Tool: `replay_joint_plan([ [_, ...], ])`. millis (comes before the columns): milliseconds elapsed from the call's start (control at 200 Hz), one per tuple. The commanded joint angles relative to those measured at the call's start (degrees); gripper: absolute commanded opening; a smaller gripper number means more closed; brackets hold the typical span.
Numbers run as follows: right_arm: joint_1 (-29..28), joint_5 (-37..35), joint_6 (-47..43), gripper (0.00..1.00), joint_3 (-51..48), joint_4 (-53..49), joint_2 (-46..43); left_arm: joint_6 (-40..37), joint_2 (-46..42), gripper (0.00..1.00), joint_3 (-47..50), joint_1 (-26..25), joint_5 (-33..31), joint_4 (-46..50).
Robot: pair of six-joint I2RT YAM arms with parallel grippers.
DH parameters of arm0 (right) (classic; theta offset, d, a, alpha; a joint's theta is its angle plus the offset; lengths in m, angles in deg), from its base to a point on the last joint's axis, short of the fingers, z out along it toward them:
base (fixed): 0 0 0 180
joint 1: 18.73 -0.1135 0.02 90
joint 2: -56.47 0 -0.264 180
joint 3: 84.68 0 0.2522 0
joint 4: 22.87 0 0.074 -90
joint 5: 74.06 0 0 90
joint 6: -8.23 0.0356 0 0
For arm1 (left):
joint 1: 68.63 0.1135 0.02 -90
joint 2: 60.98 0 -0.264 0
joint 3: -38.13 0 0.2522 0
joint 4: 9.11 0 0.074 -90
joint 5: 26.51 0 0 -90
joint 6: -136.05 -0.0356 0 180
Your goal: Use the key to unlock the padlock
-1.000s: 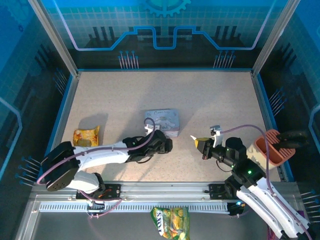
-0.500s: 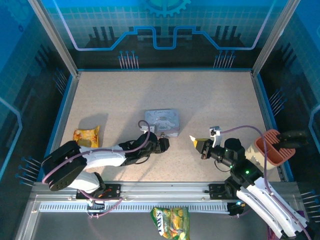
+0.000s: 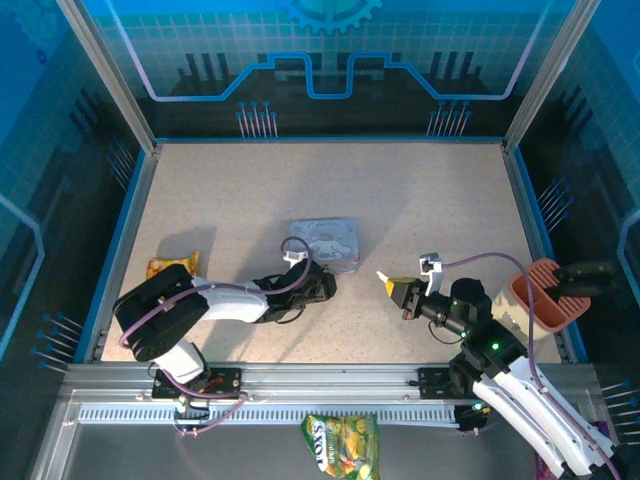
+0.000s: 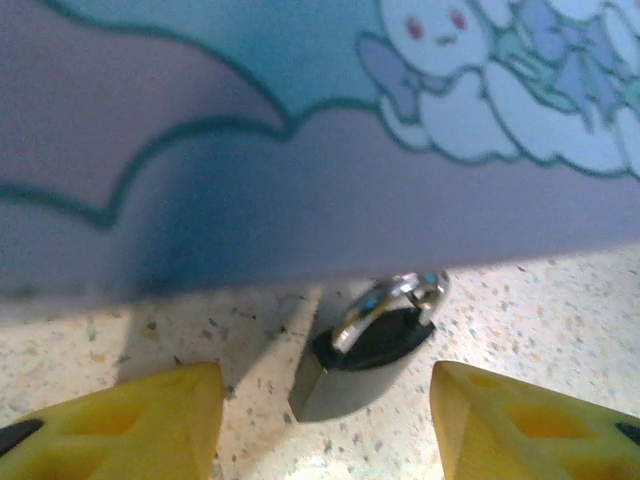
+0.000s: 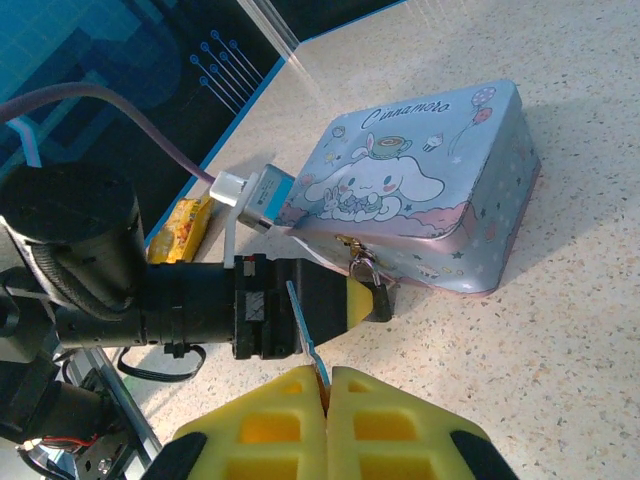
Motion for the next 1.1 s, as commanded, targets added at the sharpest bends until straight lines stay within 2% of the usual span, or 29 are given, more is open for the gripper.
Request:
replay_joint_plan([
  [0, -0.73, 0.97, 0.47, 0.00, -0.76, 1.76, -0.20, -0.10, 4.26, 0.53, -3.84, 0.56, 3.01, -1.58],
  [260, -0.74, 1.45, 2.48, 0.00, -1.49, 2.38, -0.13, -0.03, 7.37, 0.37, -6.06, 1.13, 5.84, -2.36],
  [610, -0.95, 2.52, 12.14, 0.00, -5.71, 8.29, 3.55, 0.23, 4.48, 0.16, -5.63, 1.44, 7.91, -2.04],
  [810, -2.58, 3.46, 16.28, 0.00, -8.09, 11.96, 7.93, 0.65, 1.41, 0.16, -6.14, 1.52, 12.87, -0.90],
  [1091, -3.21, 9.25, 17.17, 0.00, -5.94, 17.00, 23.26, 2.46, -1.17, 0.16, -4.12, 2.53, 22.07, -6.84],
])
